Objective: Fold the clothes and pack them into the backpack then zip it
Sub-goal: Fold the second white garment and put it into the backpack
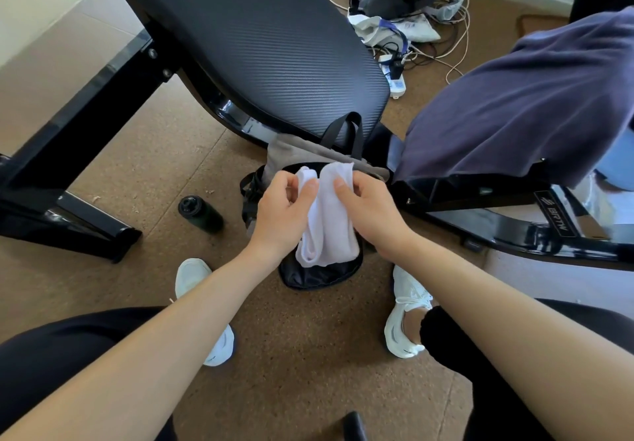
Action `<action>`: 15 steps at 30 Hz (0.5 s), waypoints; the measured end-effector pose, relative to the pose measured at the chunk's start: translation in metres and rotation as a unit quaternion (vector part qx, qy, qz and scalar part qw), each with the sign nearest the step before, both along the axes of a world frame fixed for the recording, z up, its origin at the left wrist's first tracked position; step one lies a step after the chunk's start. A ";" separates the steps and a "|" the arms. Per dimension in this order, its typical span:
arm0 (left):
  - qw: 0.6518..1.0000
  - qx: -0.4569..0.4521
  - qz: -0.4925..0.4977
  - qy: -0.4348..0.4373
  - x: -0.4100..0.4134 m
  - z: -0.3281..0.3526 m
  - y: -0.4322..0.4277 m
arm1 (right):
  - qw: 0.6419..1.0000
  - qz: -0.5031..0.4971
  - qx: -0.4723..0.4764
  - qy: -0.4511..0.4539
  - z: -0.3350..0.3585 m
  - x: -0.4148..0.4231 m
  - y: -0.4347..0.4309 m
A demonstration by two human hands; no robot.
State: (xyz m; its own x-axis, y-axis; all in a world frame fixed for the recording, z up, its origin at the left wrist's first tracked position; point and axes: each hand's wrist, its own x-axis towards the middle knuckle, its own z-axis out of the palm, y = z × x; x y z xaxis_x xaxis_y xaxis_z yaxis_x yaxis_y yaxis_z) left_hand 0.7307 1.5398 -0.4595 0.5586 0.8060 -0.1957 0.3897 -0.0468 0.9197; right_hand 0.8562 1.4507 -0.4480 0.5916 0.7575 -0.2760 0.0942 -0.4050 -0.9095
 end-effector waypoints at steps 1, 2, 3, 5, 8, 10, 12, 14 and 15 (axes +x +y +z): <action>1.000 -0.005 -0.005 -0.001 0.001 -0.001 -0.001 | 1.000 0.008 -0.003 0.003 0.000 -0.003 0.000; 1.000 -0.008 -0.009 -0.001 0.002 -0.002 -0.002 | 1.000 0.014 -0.003 0.009 -0.001 -0.004 0.000; 1.000 -0.017 -0.011 -0.002 0.003 -0.002 -0.003 | 1.000 0.019 -0.002 0.017 0.000 -0.006 0.000; 0.997 -0.071 -0.003 -0.018 0.004 0.003 -0.005 | 0.999 0.027 0.001 0.040 0.002 -0.009 -0.002; 0.978 -0.201 -0.007 -0.051 0.003 0.013 -0.005 | 0.996 0.079 -0.012 0.040 0.000 -0.009 -0.002; 0.966 -0.249 -0.028 -0.059 0.000 0.018 -0.003 | 0.995 0.085 -0.038 0.027 -0.006 -0.005 -0.003; 0.964 -0.257 -0.037 -0.064 -0.004 0.018 0.000 | 0.996 0.070 -0.033 0.053 -0.004 0.002 -0.005; 0.972 -0.226 -0.005 -0.063 -0.005 0.020 0.004 | 0.992 0.061 -0.025 0.105 0.001 0.010 -0.005; 0.977 -0.204 0.030 -0.061 -0.005 0.020 0.006 | 0.989 0.058 -0.022 0.133 0.004 0.014 -0.005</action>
State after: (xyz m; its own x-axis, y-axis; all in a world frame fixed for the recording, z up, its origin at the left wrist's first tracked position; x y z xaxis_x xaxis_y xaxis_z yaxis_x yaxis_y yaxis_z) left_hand 0.7253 1.5456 -0.4393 0.5524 0.7067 -0.4421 0.2679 0.3517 0.8969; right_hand 0.8703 1.4458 -0.4438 0.4030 0.8005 -0.4436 -0.0977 -0.4443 -0.8905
